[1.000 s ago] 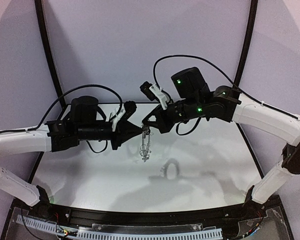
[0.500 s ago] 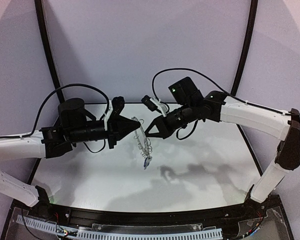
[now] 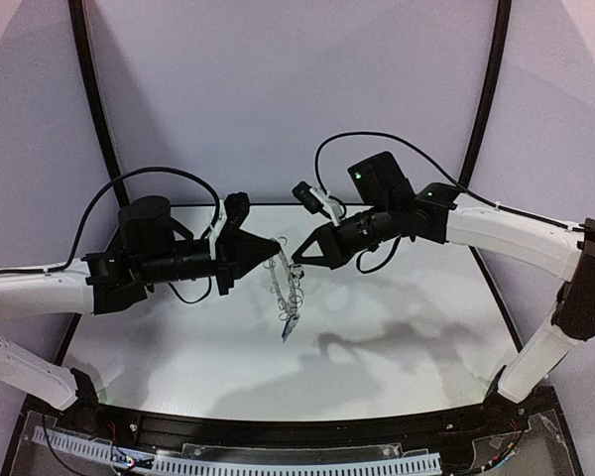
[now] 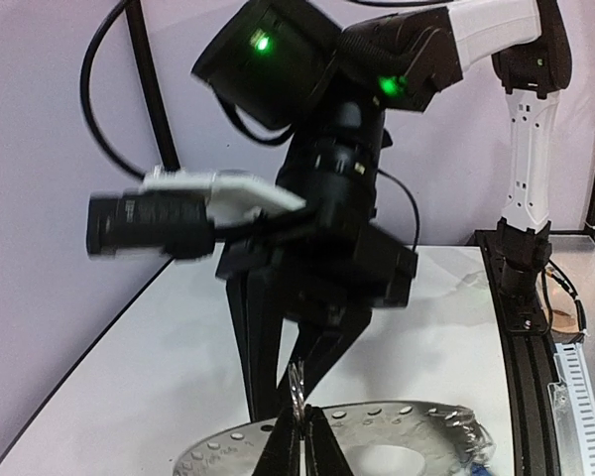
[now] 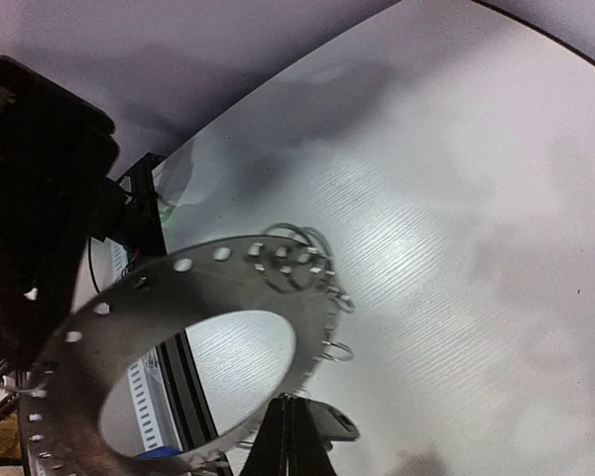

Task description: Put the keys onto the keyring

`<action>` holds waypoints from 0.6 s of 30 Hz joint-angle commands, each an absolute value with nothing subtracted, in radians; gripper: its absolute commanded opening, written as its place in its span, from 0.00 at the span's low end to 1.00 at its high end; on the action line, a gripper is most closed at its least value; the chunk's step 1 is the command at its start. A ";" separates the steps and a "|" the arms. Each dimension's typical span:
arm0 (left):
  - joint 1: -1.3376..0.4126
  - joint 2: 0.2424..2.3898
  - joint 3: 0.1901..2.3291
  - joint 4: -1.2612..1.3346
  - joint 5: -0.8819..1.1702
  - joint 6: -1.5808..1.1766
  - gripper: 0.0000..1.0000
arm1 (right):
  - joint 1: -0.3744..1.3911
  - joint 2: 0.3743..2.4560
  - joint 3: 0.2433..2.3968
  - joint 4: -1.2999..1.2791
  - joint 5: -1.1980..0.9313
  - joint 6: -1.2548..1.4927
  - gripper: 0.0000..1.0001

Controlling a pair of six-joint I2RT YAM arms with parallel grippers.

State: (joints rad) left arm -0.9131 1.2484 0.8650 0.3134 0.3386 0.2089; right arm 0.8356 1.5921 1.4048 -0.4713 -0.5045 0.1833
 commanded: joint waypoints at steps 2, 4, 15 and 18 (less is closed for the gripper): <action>-0.916 1.236 0.861 0.271 0.338 0.230 0.01 | 0.830 1.535 1.408 -0.443 -0.560 0.163 0.00; -0.916 1.234 0.858 0.244 0.342 0.238 0.01 | 0.830 1.525 1.410 -0.432 -0.617 0.170 0.00; -0.916 1.241 0.861 0.206 0.316 0.271 0.01 | 0.830 1.512 1.436 -0.390 -0.735 0.241 0.00; -0.916 1.253 0.865 0.211 0.313 0.274 0.01 | 0.830 1.514 1.437 -0.379 -0.750 0.251 0.00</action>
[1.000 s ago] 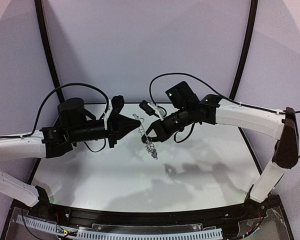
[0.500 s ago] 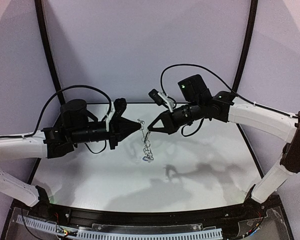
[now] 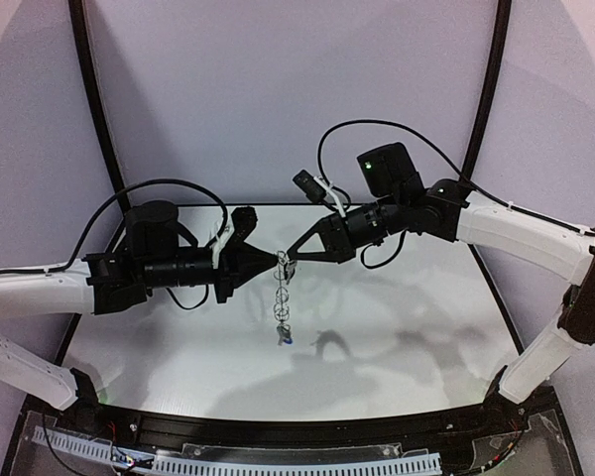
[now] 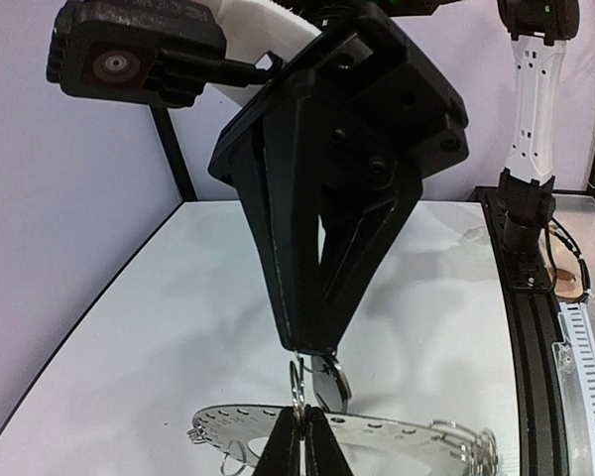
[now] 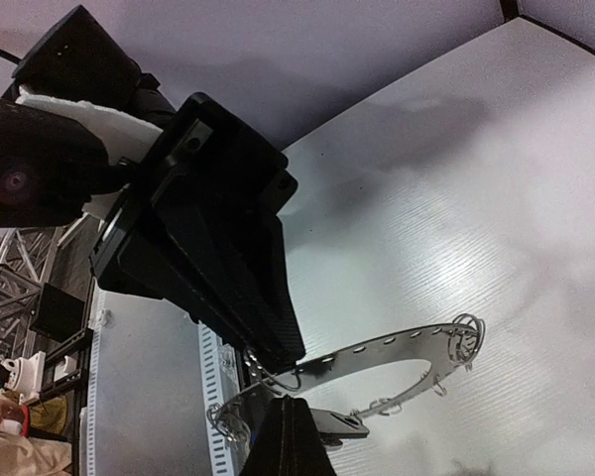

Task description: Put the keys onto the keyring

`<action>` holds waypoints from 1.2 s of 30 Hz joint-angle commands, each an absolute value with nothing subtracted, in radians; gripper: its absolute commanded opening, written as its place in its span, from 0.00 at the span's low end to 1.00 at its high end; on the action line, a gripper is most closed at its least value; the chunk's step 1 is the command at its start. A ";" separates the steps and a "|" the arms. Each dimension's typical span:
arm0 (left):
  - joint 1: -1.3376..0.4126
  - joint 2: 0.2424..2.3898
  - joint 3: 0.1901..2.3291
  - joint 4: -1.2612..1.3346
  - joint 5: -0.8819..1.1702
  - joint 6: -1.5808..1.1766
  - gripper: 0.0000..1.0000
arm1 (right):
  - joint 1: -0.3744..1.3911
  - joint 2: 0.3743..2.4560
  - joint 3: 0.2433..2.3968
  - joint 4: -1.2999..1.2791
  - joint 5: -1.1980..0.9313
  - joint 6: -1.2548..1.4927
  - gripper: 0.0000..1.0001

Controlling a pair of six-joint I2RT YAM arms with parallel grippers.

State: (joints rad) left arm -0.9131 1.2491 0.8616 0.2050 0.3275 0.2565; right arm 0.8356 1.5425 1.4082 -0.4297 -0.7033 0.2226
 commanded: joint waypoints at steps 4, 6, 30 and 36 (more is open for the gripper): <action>-0.916 1.267 0.875 0.217 0.314 0.277 0.01 | 0.829 1.518 1.440 -0.365 -0.773 0.267 0.00; -0.916 1.276 0.881 0.214 0.313 0.279 0.01 | 0.830 1.522 1.440 -0.353 -0.777 0.278 0.00; -0.916 1.350 1.036 0.025 0.147 0.126 0.01 | 0.902 1.662 1.603 -0.509 -0.607 0.100 0.00; -0.916 1.334 1.024 0.040 0.089 0.009 0.01 | 0.933 1.658 1.573 -0.549 -0.502 -0.007 0.00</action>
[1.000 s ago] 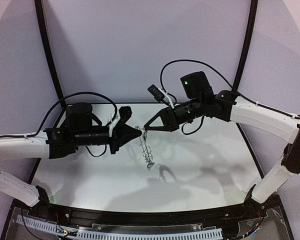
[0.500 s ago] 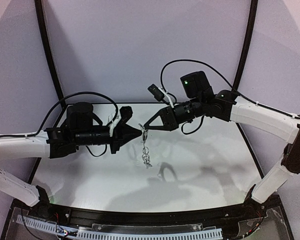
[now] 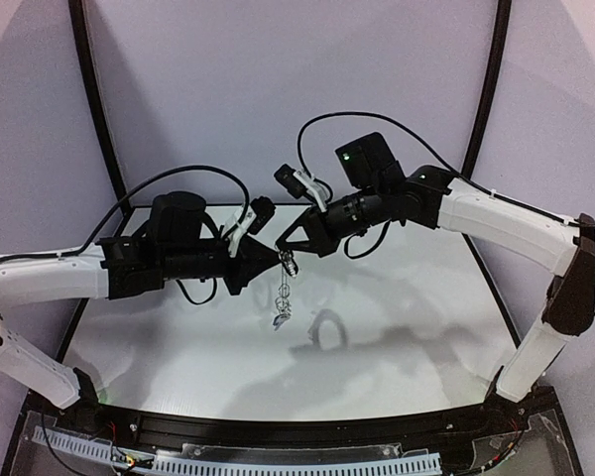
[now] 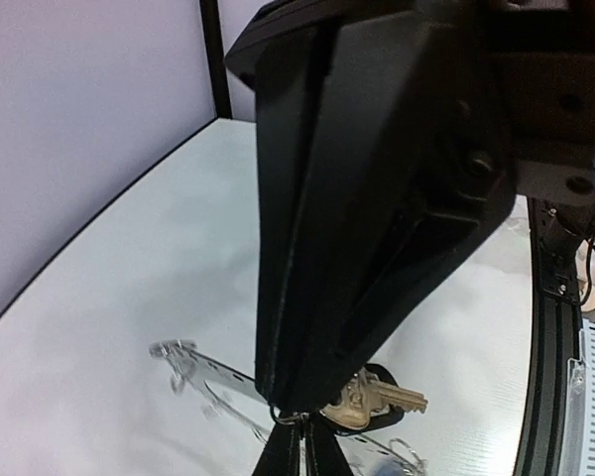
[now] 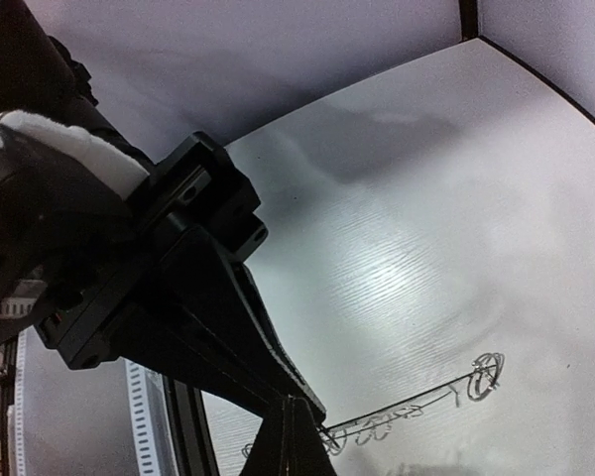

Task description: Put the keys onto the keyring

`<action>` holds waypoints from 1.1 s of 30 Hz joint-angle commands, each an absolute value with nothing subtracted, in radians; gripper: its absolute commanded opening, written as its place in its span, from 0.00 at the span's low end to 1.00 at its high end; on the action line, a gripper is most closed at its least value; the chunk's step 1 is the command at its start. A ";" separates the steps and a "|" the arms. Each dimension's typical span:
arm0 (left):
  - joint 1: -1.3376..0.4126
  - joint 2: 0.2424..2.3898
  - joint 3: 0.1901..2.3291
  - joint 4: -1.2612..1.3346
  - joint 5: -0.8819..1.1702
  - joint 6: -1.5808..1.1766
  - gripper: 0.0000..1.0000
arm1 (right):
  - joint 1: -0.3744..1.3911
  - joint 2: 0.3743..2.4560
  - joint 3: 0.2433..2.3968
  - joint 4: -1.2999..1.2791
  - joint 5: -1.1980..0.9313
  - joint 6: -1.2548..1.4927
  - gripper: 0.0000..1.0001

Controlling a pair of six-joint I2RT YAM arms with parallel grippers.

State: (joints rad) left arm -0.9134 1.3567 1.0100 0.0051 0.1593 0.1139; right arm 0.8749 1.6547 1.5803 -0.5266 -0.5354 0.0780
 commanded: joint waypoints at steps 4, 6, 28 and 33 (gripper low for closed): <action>-0.915 1.262 0.942 0.102 0.164 0.035 0.51 | 0.913 1.629 1.548 -0.550 -0.480 -0.055 0.00; -0.916 1.218 0.882 0.106 0.184 0.065 0.68 | 0.906 1.619 1.551 -0.572 -0.488 -0.099 0.00; -0.915 1.305 1.014 -0.138 0.384 0.353 0.99 | 0.905 1.581 1.595 -0.953 -0.942 -0.706 0.00; -0.915 1.401 1.152 -0.339 0.622 0.534 0.99 | 0.913 1.590 1.613 -0.973 -0.926 -0.728 0.00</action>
